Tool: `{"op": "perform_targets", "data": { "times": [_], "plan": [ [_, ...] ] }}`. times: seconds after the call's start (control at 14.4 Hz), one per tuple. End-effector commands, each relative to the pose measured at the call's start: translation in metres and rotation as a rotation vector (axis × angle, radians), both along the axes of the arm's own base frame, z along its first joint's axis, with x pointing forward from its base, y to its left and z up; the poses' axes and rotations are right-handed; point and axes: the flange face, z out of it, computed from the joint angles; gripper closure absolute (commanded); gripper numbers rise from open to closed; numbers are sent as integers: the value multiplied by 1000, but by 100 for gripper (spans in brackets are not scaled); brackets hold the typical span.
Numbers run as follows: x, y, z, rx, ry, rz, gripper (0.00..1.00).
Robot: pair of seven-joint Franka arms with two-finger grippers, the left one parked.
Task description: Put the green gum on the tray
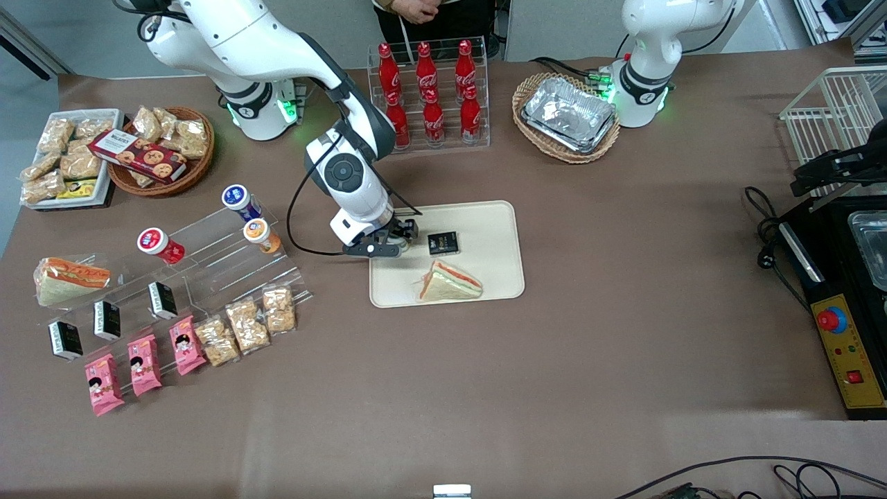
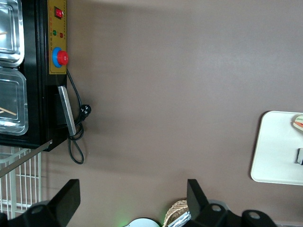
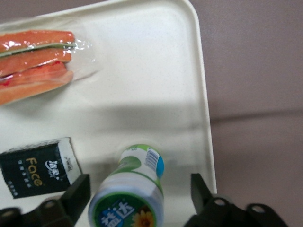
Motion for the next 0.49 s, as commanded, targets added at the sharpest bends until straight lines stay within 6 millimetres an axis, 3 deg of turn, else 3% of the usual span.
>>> {"op": "perform_targets", "data": {
  "times": [0.0, 0.14, 0.42],
  "plan": [
    [15, -12, 25, 24, -37, -34, 1],
    [35, -44, 60, 16, -24, -35, 0],
    [66, -134, 148, 20, -5, 23, 1]
  ]
}}
